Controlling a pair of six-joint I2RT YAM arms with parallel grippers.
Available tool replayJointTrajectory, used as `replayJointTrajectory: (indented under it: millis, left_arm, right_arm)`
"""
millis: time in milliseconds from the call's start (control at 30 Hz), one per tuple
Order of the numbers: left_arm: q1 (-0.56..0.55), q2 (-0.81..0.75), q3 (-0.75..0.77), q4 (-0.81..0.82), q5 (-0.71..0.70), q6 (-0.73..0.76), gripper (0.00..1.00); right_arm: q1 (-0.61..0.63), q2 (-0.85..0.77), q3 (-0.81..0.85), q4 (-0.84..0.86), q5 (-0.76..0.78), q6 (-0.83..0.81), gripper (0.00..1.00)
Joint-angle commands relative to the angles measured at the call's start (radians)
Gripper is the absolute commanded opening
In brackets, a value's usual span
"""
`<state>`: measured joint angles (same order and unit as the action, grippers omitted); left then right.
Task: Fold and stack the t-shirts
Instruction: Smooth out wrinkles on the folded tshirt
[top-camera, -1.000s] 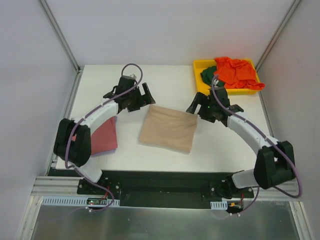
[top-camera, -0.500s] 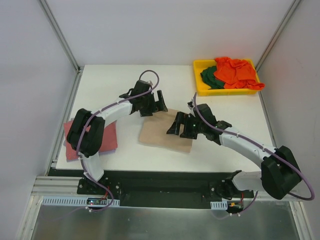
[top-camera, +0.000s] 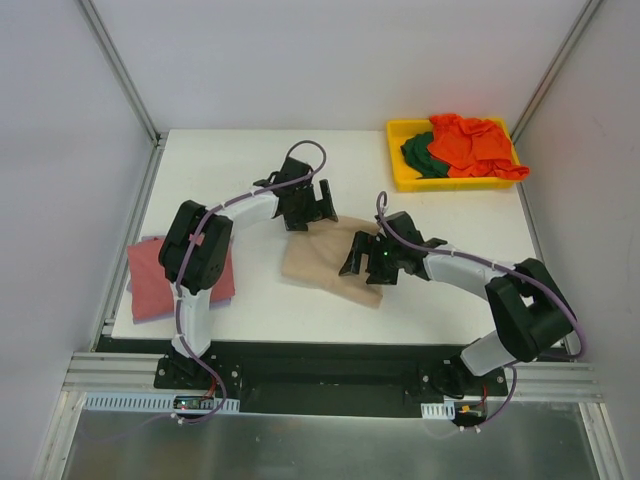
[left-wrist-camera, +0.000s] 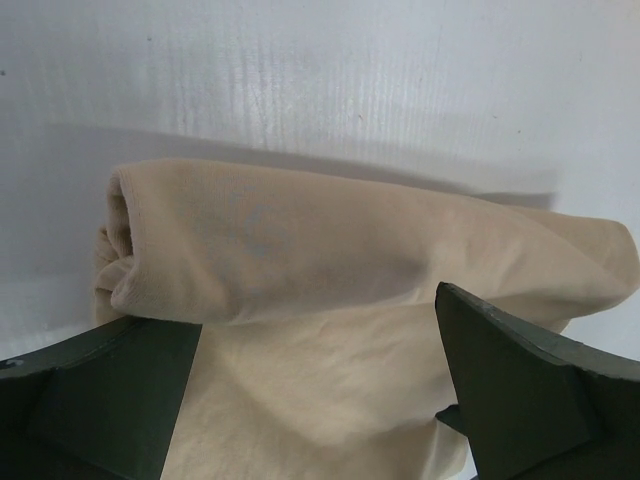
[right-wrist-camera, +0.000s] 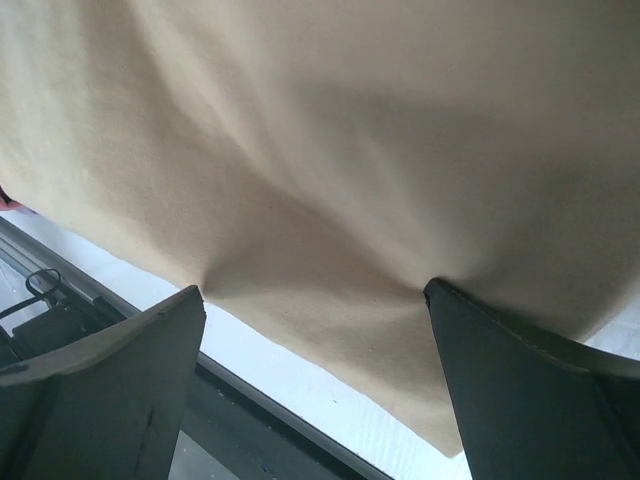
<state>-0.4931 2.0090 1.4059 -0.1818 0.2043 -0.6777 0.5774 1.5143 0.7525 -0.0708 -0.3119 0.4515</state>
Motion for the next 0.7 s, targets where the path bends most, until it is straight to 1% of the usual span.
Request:
replayJointTrajectory:
  millis: [0,100,167,200,333,400,500,567,600,667]
  left_arm:
    - [0.027,-0.041,-0.004,-0.084,-0.036,0.055,0.99]
    - [0.025,-0.108,-0.005,-0.085,0.007,0.107,0.99]
    - [0.024,-0.174,-0.019,-0.084,0.061,0.138,0.99]
    - [0.016,-0.214,-0.042,-0.084,0.064,0.141,0.99]
    - [-0.053,-0.386,-0.151,-0.076,-0.012,0.161,0.99]
    - [-0.081,-0.449,-0.215,-0.062,0.007,0.145,0.99]
    - [-0.104,-0.493,-0.323,-0.007,0.095,0.112,0.99]
    - [-0.108,-0.500,-0.384,0.030,0.164,0.092,0.99]
    - [-0.113,-0.497,-0.412,0.048,0.181,0.089,0.99]
    - [-0.114,-0.484,-0.453,0.065,0.167,0.070,0.99]
  right_arm:
    - [-0.022,0.041,-0.013,-0.021,0.031,-0.097,0.96]
    - [-0.022,-0.006,-0.015,-0.020,-0.042,-0.120,0.96]
    - [-0.022,-0.073,-0.024,-0.012,-0.081,-0.111,0.96]
    - [-0.021,-0.109,-0.028,-0.012,-0.088,-0.106,0.96]
    - [-0.022,-0.242,-0.015,-0.018,-0.056,-0.091,0.96]
    - [-0.034,-0.262,0.007,-0.021,-0.030,-0.067,0.96]
    - [-0.086,-0.208,0.059,-0.001,-0.033,-0.021,0.96]
    - [-0.119,-0.143,0.096,0.064,-0.050,0.002,0.96]
    - [-0.132,-0.100,0.113,0.107,-0.056,0.012,0.96]
    - [-0.157,-0.013,0.169,0.188,-0.058,0.024,0.96]
